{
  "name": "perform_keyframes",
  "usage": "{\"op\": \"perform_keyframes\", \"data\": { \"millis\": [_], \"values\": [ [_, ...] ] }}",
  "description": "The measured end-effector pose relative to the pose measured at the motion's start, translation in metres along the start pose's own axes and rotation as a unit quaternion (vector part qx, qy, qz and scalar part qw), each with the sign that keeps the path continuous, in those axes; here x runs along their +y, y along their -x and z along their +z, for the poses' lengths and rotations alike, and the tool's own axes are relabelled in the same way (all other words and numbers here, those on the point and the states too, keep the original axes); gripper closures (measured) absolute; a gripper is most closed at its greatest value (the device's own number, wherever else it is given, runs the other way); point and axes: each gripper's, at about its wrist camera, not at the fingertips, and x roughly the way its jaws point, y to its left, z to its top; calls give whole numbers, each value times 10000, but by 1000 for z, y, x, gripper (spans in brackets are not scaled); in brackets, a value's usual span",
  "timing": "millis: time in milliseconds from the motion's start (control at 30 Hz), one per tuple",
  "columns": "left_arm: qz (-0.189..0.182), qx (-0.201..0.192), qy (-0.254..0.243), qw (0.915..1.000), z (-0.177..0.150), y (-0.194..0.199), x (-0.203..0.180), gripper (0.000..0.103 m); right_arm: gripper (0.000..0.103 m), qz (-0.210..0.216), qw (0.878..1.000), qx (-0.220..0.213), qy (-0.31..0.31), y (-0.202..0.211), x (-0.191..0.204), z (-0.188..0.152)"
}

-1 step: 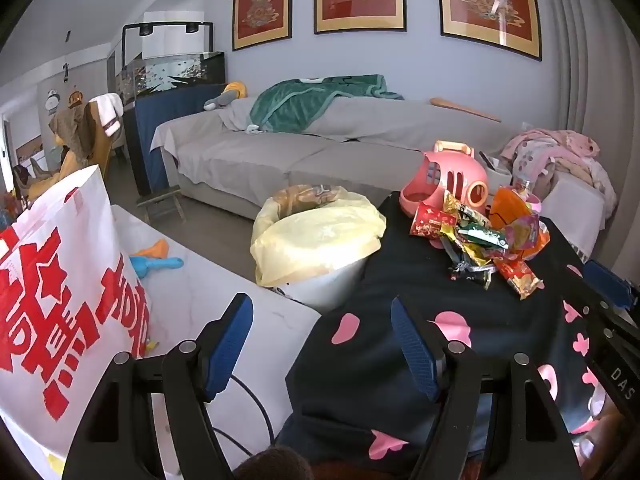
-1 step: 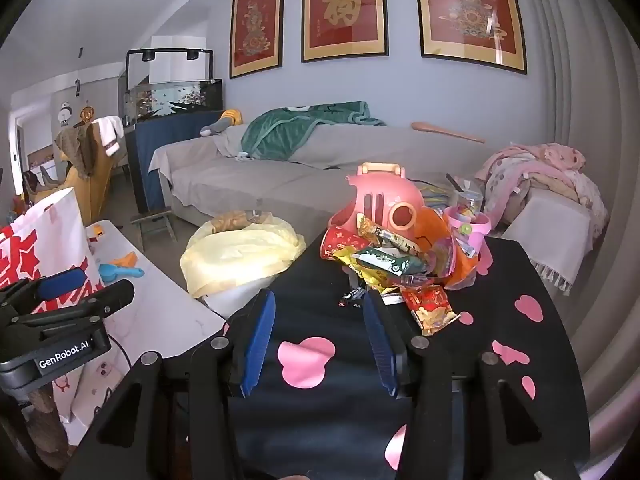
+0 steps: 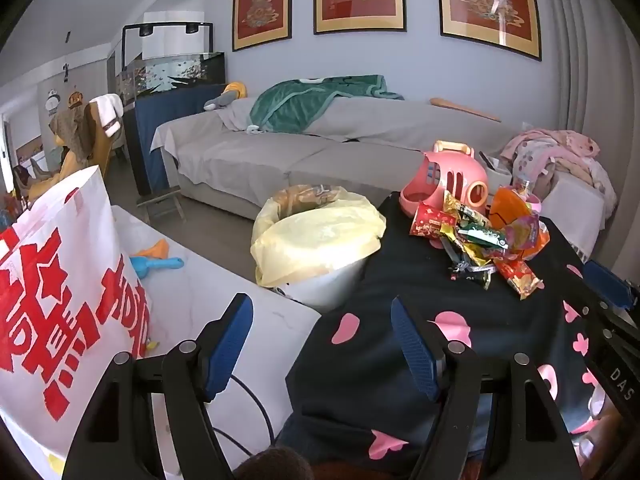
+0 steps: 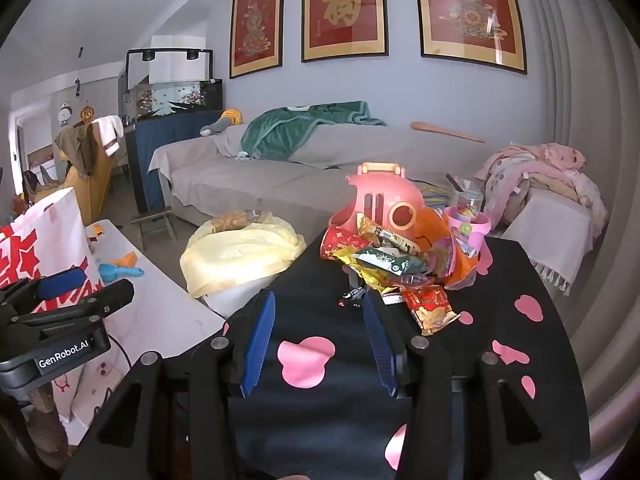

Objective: Collect trash

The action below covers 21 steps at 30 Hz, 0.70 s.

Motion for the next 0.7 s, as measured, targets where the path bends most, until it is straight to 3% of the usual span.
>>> {"op": "perform_keyframes", "data": {
  "millis": [700],
  "values": [
    [23, -111, -43, 9999, 0, 0, 0, 31, 59, -22, 10000, 12, -69, 4, -7, -2]
  ]
}}
